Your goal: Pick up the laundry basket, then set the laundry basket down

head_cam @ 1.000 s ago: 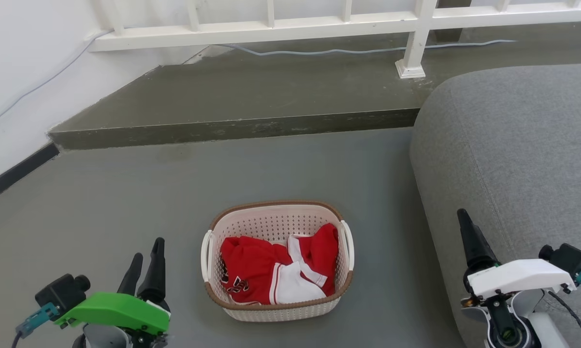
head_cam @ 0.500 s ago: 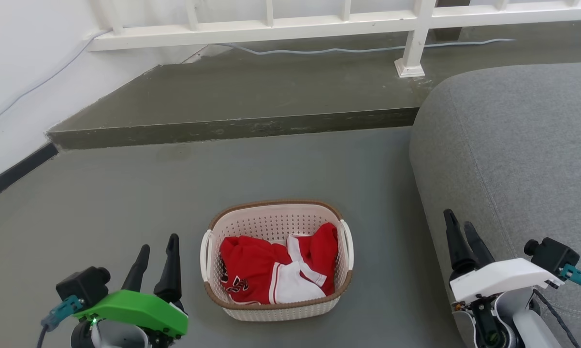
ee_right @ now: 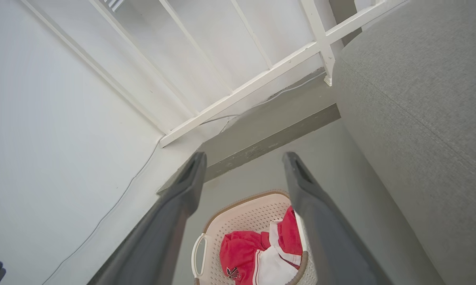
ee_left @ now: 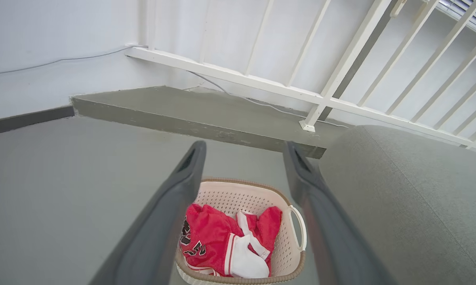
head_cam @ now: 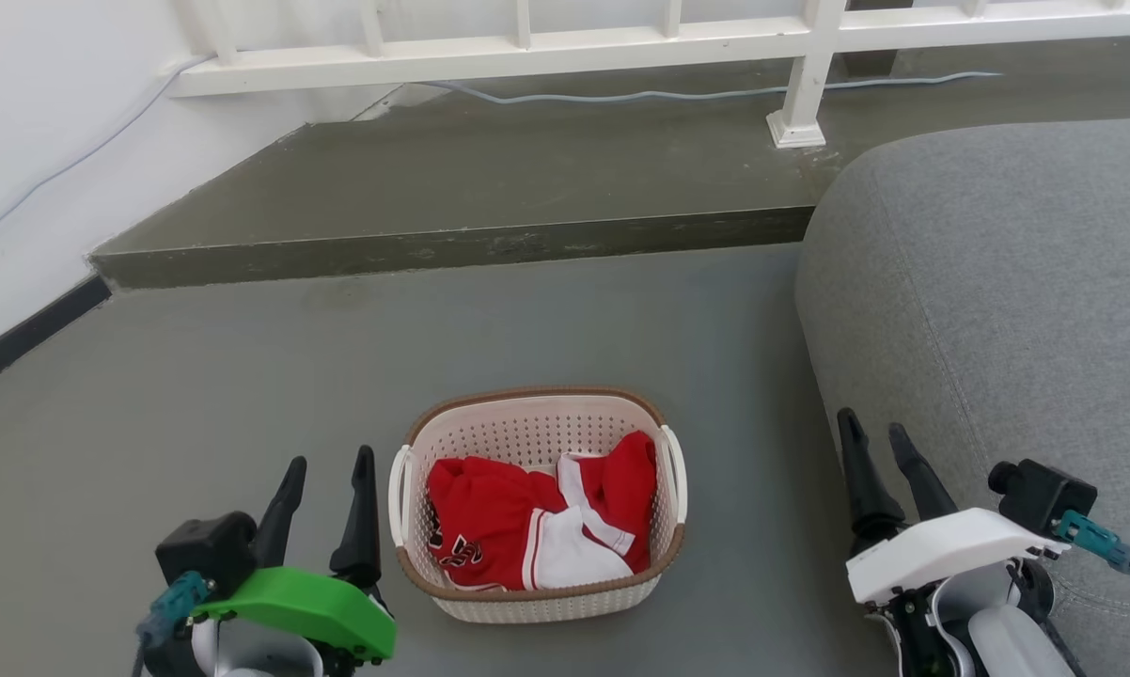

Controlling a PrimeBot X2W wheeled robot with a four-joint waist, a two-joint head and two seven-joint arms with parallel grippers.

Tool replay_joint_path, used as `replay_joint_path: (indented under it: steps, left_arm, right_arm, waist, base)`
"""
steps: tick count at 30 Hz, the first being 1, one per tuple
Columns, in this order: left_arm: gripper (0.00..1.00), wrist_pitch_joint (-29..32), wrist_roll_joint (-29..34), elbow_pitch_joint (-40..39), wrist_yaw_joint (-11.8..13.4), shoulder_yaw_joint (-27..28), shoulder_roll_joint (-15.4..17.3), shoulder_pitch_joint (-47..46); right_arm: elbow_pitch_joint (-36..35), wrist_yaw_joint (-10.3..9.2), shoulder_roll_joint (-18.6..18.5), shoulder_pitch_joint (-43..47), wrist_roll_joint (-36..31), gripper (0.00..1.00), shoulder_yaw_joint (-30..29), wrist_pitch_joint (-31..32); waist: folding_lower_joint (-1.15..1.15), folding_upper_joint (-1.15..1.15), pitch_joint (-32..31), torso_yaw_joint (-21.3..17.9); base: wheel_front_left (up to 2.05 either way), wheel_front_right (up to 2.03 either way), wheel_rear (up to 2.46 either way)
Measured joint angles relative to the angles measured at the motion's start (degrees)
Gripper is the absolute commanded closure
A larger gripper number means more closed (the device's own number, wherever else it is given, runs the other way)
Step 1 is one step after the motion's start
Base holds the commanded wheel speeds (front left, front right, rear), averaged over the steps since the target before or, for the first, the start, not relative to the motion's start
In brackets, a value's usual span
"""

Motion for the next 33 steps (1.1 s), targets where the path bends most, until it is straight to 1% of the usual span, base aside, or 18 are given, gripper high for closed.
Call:
replay_joint_path:
  steps: [3, 4, 11, 15, 23, 28, 29, 32, 33]
  left_arm:
    - [0.00, -0.58, 2.27, -0.38, 0.42, -0.53, 0.00, 0.01]
    - [0.00, -0.75, 3.23, -0.53, 0.46, -0.64, 0.00, 0.01]
    - [0.00, -1.86, 8.44, -1.57, 1.23, -2.22, 0.01, 0.02]
    - [0.00, -2.55, 11.55, -1.96, 1.72, -2.83, 0.02, 0.04]
    - [0.00, -3.86, 17.51, -2.94, 2.71, -4.31, 0.02, 0.07]
    - [0.00, -4.41, 18.87, -3.23, 3.00, -4.48, 0.01, 0.14]
    - [0.00, -4.89, 19.39, -3.23, 3.13, -4.57, 0.00, 0.17]
    - [0.00, -5.50, 20.91, -3.36, 3.47, -4.77, -0.02, 0.27]
    - [0.00, -5.53, 21.42, -3.43, 3.54, -4.89, -0.03, 0.31]
  right_arm:
    - [-0.51, -0.15, 0.01, 0.00, -2.38, 0.00, 0.45, -0.51]
    - [-0.63, -0.55, 0.01, 0.00, -2.97, 0.00, 0.58, -0.76]
    - [-1.35, -1.45, 0.01, 0.04, -7.95, 0.00, 2.02, -1.85]
    - [-2.00, -1.55, 0.00, 0.08, -10.57, 0.00, 2.66, -2.48]
    - [-2.94, -2.46, 0.00, 0.12, -16.21, 0.00, 4.10, -3.70]
    - [-3.44, -2.57, 0.00, 0.14, -18.98, 0.00, 4.69, -4.46]
    - [-3.56, -2.98, 0.00, 0.14, -19.58, 0.00, 4.88, -4.53]
    - [-3.97, -3.07, -0.01, 0.16, -21.37, 0.00, 5.45, -5.01]
    - [-4.13, -3.41, -0.01, 0.16, -22.30, 0.00, 5.67, -5.25]
  waist:
    - [0.00, 0.00, 0.05, -0.02]
    - [0.00, 0.00, 0.07, -0.02]
    - [0.00, 0.00, 0.20, -0.04]
    - [0.00, 0.00, 0.30, -0.06]
    - [0.00, 0.00, 0.49, -0.11]
    - [0.00, 0.00, 0.57, -0.11]
    - [0.00, 0.00, 0.58, -0.11]
    - [0.00, 0.00, 0.62, -0.12]
    - [0.00, 0.00, 0.63, -0.12]
  base:
    - [0.00, 0.00, 0.00]
    - [0.00, 0.00, 0.00]
    - [0.00, 0.00, 0.00]
    - [0.00, 0.00, 0.00]
    - [0.00, 0.00, 0.00]
    - [0.00, 0.00, 0.00]
    - [0.00, 0.00, 0.00]
    - [0.00, 0.00, 0.00]
    - [0.00, 0.00, 0.00]
